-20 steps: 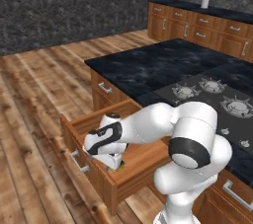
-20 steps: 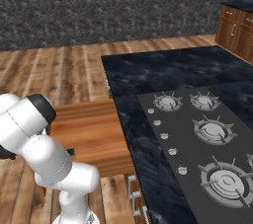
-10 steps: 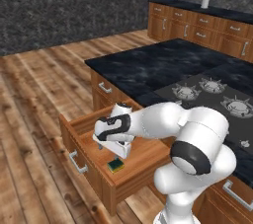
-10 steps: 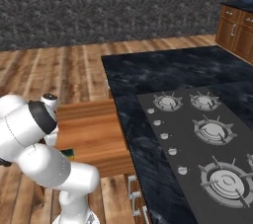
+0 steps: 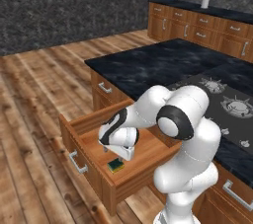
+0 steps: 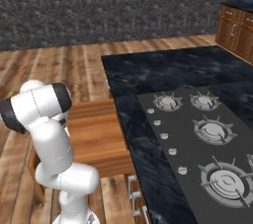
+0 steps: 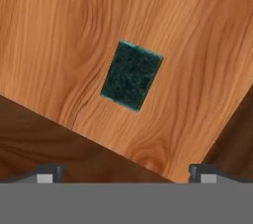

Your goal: Restock the sink supplies by placing the sponge and soap dispenser on the counter and next to the sink. Make sure the soap dispenser is upright.

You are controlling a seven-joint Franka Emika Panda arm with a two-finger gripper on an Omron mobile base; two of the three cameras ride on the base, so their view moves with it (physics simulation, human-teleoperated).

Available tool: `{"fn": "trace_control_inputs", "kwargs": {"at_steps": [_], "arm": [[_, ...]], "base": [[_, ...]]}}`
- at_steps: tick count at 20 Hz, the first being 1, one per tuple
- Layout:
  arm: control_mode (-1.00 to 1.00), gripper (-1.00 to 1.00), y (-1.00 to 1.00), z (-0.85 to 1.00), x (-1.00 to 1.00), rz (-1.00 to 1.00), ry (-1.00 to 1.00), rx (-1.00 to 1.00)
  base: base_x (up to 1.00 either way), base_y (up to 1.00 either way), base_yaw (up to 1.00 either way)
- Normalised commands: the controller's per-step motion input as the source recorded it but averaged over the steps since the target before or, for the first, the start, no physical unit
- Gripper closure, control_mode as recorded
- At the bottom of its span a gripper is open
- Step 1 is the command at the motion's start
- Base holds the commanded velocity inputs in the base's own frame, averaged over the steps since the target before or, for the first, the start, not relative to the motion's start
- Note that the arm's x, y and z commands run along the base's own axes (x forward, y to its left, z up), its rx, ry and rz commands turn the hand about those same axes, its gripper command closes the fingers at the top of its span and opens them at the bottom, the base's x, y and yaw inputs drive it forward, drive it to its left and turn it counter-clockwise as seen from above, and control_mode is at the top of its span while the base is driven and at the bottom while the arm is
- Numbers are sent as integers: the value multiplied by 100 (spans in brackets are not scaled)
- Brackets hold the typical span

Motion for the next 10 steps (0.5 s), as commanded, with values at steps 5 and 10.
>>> {"fn": "trace_control_inputs", "kwargs": {"at_steps": [5, 10], "arm": [[-100, -100, -2, -32, 29, 0, 0, -8], [-100, -100, -15, -25, 40, 0, 0, -3]], "base": [[0, 0, 0], [0, 0, 0]]}}
